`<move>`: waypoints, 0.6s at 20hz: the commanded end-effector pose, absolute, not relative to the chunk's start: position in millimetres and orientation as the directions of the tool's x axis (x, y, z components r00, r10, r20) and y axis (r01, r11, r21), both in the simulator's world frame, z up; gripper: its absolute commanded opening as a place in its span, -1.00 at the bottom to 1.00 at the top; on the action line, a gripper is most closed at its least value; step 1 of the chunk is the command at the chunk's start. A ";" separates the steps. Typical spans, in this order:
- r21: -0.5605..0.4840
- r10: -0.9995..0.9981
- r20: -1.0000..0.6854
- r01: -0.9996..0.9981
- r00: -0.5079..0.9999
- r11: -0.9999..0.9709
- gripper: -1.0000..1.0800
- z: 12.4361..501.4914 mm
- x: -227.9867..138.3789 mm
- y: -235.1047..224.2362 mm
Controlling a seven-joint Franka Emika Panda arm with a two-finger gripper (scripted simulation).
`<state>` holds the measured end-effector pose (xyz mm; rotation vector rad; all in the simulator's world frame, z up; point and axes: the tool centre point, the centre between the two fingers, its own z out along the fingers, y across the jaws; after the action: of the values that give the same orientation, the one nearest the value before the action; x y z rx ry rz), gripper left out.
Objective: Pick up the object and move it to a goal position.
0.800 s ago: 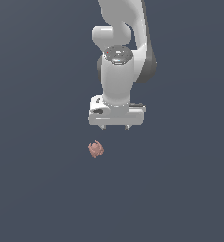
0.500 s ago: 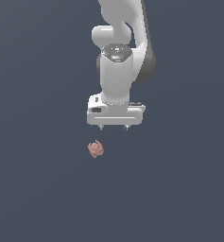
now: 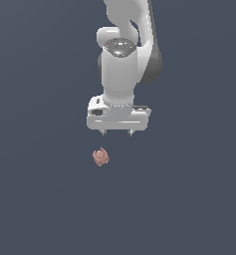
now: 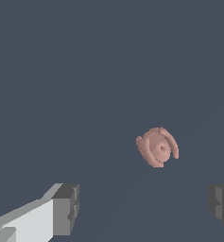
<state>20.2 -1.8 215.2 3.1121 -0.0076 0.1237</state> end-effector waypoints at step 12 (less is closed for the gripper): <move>0.033 0.131 0.053 0.129 0.990 -0.991 0.92 182.9 25.9 -22.5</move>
<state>25.2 -18.7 188.8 3.1059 0.1664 0.0930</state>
